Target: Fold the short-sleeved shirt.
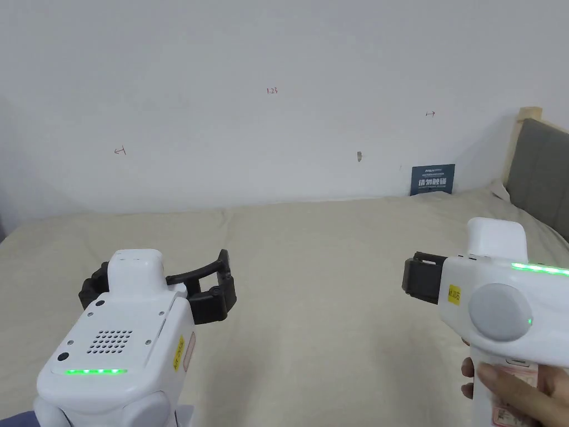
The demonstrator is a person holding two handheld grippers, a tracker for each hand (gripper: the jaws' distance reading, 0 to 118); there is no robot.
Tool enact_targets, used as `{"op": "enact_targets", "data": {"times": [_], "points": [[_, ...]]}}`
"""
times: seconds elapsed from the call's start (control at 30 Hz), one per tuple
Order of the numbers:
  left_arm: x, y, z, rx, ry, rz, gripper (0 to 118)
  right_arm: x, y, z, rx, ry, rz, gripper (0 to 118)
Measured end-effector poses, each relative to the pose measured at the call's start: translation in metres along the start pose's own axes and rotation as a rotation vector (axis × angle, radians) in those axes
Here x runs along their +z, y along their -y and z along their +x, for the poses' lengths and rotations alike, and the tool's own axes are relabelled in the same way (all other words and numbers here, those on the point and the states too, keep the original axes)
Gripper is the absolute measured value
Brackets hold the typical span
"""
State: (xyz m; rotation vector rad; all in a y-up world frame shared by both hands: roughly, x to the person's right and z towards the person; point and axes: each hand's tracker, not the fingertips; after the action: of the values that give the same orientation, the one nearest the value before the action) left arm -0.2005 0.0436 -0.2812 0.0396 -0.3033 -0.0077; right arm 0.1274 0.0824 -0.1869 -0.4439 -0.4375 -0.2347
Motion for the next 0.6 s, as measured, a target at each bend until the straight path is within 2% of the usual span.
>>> {"op": "enact_targets", "data": {"times": [0.13, 0.33, 0.43, 0.6], "points": [[0.001, 0.001, 0.001, -0.002, 0.001, 0.001, 118, 0.012, 0.009, 0.005, 0.032, -0.099, 0.193, 97], [0.003, 0.001, 0.002, -0.013, -0.003, 0.011, 118, 0.025, 0.028, -0.008, 0.184, 0.002, 0.511, 98], [0.003, 0.0, 0.002, -0.011, -0.004, 0.014, 118, 0.023, 0.034, -0.012, 0.2, 0.053, 0.576, 98], [0.004, -0.002, 0.002, -0.012, -0.003, 0.02, 118, 0.021, 0.037, -0.007, 0.178, -0.002, 0.565, 98]]}}
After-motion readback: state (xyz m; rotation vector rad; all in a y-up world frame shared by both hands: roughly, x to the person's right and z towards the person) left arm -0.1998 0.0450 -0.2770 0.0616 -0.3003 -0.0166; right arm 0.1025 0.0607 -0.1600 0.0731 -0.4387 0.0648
